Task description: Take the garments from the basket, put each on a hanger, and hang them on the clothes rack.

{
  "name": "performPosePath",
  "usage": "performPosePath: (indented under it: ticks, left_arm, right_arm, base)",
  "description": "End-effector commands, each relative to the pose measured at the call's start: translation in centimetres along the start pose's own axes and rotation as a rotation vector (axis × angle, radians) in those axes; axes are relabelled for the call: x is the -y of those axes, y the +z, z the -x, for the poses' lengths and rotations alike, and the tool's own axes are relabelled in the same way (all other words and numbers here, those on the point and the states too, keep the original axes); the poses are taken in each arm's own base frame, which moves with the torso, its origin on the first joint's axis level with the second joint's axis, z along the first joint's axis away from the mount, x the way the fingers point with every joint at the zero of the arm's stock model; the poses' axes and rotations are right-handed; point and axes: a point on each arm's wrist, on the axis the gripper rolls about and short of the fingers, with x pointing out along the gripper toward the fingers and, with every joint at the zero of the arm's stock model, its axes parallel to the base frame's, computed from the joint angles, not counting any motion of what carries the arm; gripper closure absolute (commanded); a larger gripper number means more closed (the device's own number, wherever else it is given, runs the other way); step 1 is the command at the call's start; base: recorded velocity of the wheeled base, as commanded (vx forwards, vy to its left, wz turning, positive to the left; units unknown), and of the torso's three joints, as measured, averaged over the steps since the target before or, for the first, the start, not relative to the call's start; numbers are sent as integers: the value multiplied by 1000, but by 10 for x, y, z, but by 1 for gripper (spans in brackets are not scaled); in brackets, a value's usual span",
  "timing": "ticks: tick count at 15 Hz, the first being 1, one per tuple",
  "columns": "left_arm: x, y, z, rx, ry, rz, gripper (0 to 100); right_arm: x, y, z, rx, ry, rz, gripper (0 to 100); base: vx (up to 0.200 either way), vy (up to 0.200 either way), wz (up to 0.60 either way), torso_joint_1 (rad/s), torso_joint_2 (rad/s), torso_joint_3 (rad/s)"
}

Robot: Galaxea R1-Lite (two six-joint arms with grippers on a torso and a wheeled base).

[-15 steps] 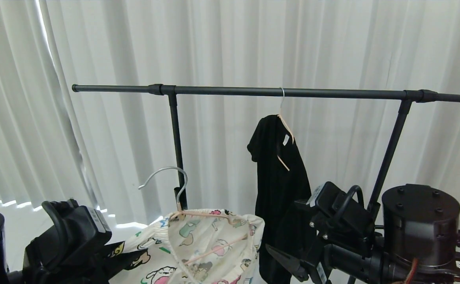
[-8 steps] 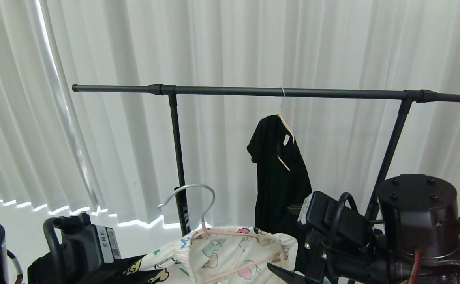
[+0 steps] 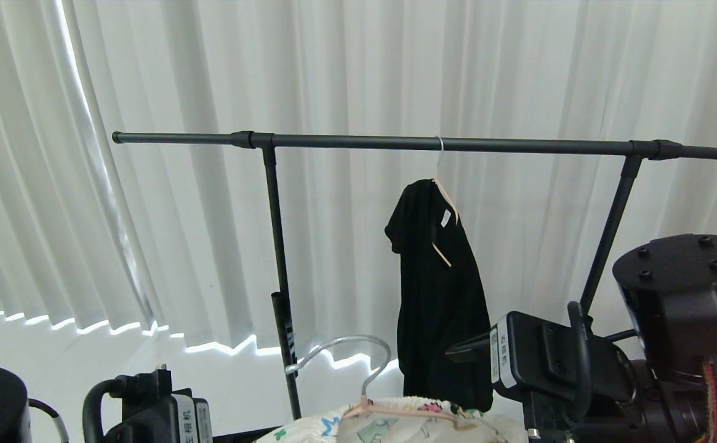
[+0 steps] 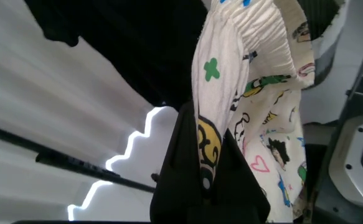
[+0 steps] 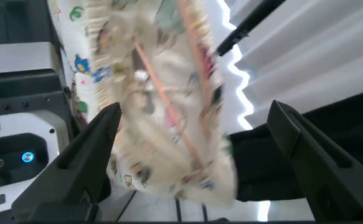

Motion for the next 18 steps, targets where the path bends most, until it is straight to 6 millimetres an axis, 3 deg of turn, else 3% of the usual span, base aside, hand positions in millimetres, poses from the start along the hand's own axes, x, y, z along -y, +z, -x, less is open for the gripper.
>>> performPosePath:
  ticks: [1, 11, 12, 18]
  left_arm:
    - [4, 4, 0, 22, -24, -17, 100]
    - [6, 11, 0, 64, -37, -44, 100]
    - [6, 11, 0, 67, -36, -44, 100]
    - [4, 16, 2, 90, -24, -48, 100]
  right_arm:
    - [-4, 0, -9, -11, 40, 6, 0]
    - [-6, -2, -25, -40, 87, 3, 0]
    - [-7, -3, -25, -44, 87, 3, 100]
    - [-6, -3, -26, -47, 82, 2, 100]
  base:
    - [0, 0, 0, 0, 0, 0]
    - [0, 0, 0, 0, 0, 0]
    - [0, 0, 0, 0, 0, 0]
    - [0, 0, 0, 0, 0, 0]
